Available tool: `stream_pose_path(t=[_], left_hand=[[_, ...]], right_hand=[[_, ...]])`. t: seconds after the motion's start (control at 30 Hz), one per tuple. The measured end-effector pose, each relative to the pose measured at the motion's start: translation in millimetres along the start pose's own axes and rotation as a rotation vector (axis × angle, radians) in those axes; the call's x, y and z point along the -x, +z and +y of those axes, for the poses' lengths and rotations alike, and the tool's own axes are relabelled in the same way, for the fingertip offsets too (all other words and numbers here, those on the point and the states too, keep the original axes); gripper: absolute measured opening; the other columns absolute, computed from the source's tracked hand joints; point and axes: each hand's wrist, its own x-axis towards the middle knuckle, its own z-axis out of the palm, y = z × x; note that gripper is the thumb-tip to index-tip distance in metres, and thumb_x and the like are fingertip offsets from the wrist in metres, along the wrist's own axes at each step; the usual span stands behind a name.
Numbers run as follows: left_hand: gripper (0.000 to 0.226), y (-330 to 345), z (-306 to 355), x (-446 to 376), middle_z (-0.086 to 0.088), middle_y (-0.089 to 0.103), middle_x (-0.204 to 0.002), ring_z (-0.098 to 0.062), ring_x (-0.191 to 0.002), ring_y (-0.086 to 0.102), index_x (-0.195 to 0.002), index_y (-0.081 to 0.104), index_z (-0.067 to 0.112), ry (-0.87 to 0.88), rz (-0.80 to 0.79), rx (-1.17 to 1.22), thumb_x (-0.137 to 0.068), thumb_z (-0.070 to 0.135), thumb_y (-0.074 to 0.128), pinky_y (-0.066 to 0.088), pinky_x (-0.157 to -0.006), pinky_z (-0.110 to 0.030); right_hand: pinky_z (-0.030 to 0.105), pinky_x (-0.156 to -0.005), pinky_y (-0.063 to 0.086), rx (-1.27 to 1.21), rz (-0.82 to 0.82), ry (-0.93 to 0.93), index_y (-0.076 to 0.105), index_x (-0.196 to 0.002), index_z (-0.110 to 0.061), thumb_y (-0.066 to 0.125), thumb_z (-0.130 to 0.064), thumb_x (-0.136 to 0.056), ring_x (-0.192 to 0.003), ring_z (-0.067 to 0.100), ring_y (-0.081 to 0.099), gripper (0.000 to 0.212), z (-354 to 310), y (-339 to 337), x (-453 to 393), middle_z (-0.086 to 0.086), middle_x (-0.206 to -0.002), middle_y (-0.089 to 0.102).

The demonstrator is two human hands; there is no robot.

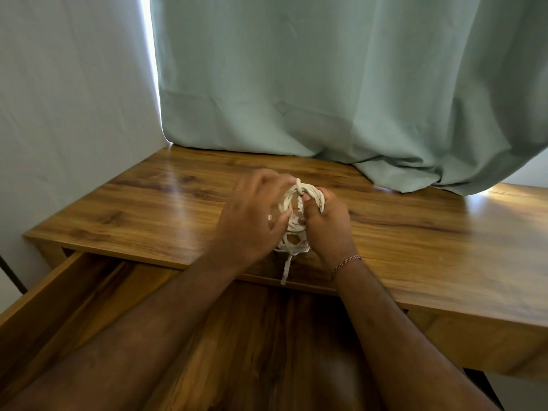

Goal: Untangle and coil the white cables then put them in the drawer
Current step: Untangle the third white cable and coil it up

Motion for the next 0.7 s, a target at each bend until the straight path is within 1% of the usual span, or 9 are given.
stream_pose_path(t=[0.1, 0.2, 0.27, 0.33, 0.43, 0.5, 0.57, 0.63, 0.7], left_hand=[[0.039, 0.3, -2.8, 1.4, 0.001, 0.056, -0.126, -0.018, -0.116, 0.050, -0.129, 0.064, 0.028, 0.219, -0.081, -0.270, -0.090, 0.033, 0.069, 0.043, -0.091, -0.035], [0.041, 5.7, -4.9, 7.5, 0.000, 0.057, -0.113, -0.020, -0.103, 0.051, -0.130, 0.063, 0.025, 0.217, -0.100, -0.335, -0.092, 0.041, 0.067, 0.045, -0.082, -0.039], [0.039, 6.0, -4.0, 8.1, 0.001, 0.055, -0.102, -0.016, -0.093, 0.049, -0.125, 0.066, 0.020, 0.155, -0.123, -0.263, -0.095, 0.044, 0.061, 0.047, -0.075, -0.038], [0.031, 5.7, -0.9, 7.9, 0.005, 0.051, -0.089, -0.011, -0.081, 0.045, -0.101, 0.071, 0.018, 0.054, -0.124, -0.130, -0.095, 0.045, 0.057, 0.044, -0.065, -0.032], [0.027, 5.5, 13.4, 4.8, 0.014, 0.049, -0.069, -0.006, -0.061, 0.045, -0.070, 0.056, 0.027, -0.197, -0.168, 0.193, -0.096, 0.037, 0.059, 0.036, -0.055, -0.027], [0.029, 1.4, 25.1, -1.7, 0.012, 0.054, -0.056, -0.005, -0.047, 0.046, -0.070, 0.056, 0.021, -0.472, -0.256, 0.654, -0.100, 0.020, 0.056, 0.036, -0.048, -0.024], [0.031, -3.1, 31.4, -6.1, -0.003, 0.056, -0.055, -0.013, -0.040, 0.042, -0.076, 0.062, 0.016, -0.730, -0.318, 0.964, -0.103, 0.025, 0.051, 0.030, -0.044, -0.024], [0.037, 0.3, 31.9, -4.8, -0.007, 0.056, -0.056, -0.015, -0.040, 0.040, -0.079, 0.068, 0.018, -0.833, -0.311, 0.996, -0.106, 0.036, 0.051, 0.030, -0.043, -0.023], [0.036, 7.8, 30.9, -1.4, -0.004, 0.054, -0.053, -0.013, -0.040, 0.039, -0.082, 0.074, 0.018, -0.841, -0.244, 0.942, -0.106, 0.035, 0.054, 0.030, -0.041, -0.022]], right_hand=[[0.039, -0.068, 0.060, -0.025, -0.010, 0.048, 0.071, -0.102, -0.020, 0.060, -0.020, -0.103, -0.076, 0.016, 0.071, 0.011, -1.1, -5.9, -3.1, -0.001, -0.085, 0.073], [0.047, -0.075, 0.063, -0.085, -0.028, 0.125, 0.072, -0.099, -0.018, 0.061, -0.018, -0.102, -0.081, 0.023, 0.074, 0.011, -3.5, -6.3, -2.6, 0.004, -0.086, 0.076], [0.053, -0.081, 0.063, -0.208, -0.034, 0.190, 0.073, -0.099, -0.020, 0.061, -0.016, -0.102, -0.087, 0.026, 0.076, 0.012, -7.6, -3.7, -0.3, 0.006, -0.091, 0.078], [0.052, -0.081, 0.063, -0.219, -0.025, 0.151, 0.072, -0.096, -0.024, 0.061, -0.015, -0.101, -0.088, 0.026, 0.076, 0.015, -13.0, 1.6, 3.7, 0.005, -0.092, 0.078], [0.039, -0.075, 0.061, -0.130, 0.000, 0.006, 0.067, -0.092, -0.029, 0.060, -0.015, -0.101, -0.084, 0.019, 0.072, 0.018, -21.0, 4.3, 7.2, -0.001, -0.090, 0.075], [0.030, -0.070, 0.056, -0.037, 0.018, -0.092, 0.066, -0.097, -0.024, 0.061, -0.014, -0.101, -0.081, 0.012, 0.068, 0.012, -19.8, 1.1, 6.8, -0.006, -0.088, 0.071], [0.030, -0.069, 0.053, 0.072, 0.018, -0.182, 0.067, -0.101, -0.018, 0.060, -0.014, -0.100, -0.079, 0.011, 0.065, 0.008, -14.3, 0.1, 6.6, -0.008, -0.086, 0.069], [0.034, -0.069, 0.053, 0.149, 0.006, -0.244, 0.066, -0.103, -0.017, 0.059, -0.014, -0.100, -0.079, 0.015, 0.065, 0.008, -8.2, 0.6, 6.9, -0.005, -0.087, 0.068], [0.032, -0.070, 0.051, 0.179, -0.030, -0.275, 0.064, -0.104, -0.019, 0.058, -0.016, -0.101, -0.081, 0.015, 0.064, 0.007, -3.7, -0.5, 6.0, -0.005, -0.089, 0.068]])
